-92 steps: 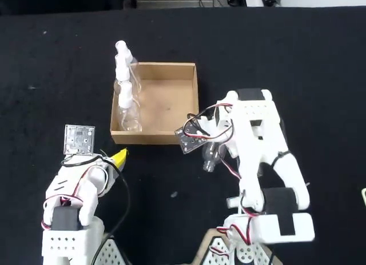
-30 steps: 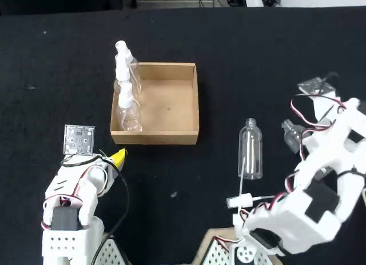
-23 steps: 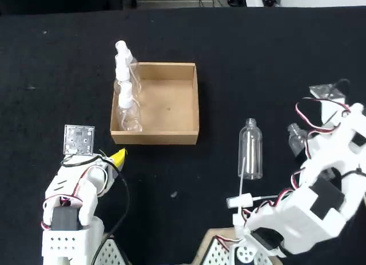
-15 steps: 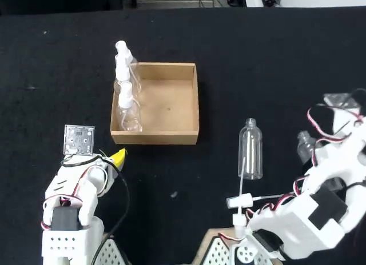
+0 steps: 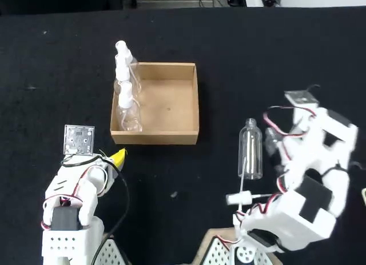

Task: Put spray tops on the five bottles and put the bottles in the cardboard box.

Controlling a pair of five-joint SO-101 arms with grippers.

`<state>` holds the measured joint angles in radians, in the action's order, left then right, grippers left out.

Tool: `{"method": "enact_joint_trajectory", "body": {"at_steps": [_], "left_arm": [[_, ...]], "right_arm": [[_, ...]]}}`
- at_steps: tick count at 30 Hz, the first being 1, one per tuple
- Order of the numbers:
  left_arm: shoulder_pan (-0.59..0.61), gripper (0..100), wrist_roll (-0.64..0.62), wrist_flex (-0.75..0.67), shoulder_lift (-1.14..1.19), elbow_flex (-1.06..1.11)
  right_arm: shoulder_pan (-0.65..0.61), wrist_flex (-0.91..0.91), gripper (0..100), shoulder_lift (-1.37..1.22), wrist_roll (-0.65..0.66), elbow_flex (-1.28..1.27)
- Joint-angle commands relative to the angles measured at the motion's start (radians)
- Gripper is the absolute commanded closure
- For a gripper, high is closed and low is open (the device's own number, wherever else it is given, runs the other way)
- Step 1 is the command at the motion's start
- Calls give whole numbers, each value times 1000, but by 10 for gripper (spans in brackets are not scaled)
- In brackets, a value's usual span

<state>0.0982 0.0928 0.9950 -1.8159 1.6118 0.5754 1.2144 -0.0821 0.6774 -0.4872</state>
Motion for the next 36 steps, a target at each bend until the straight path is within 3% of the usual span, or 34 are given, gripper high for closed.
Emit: {"method": "enact_joint_trajectory", "body": {"at_steps": [1,6,12,19,24,26,28,33,36], "left_arm": [[10,730,6,6,-8,-39],[10,730,6,6,-8,-39],[10,730,6,6,-8,-39],[10,730,6,6,-8,-39],[10,730,8,43,-8,-58],[10,731,8,54,-8,-64],[10,731,8,51,-8,-64],[8,730,8,49,-8,-64],[8,730,8,51,-8,-65]], "right_arm": [[-55,54,987,81,-64,5],[-20,57,953,160,-58,5],[-31,193,690,228,91,-4],[-95,341,713,351,81,64],[-63,358,716,389,101,76],[-52,428,717,415,196,81],[-58,540,717,458,387,74],[-95,542,717,567,769,-108],[-166,542,742,610,902,-228]]}}
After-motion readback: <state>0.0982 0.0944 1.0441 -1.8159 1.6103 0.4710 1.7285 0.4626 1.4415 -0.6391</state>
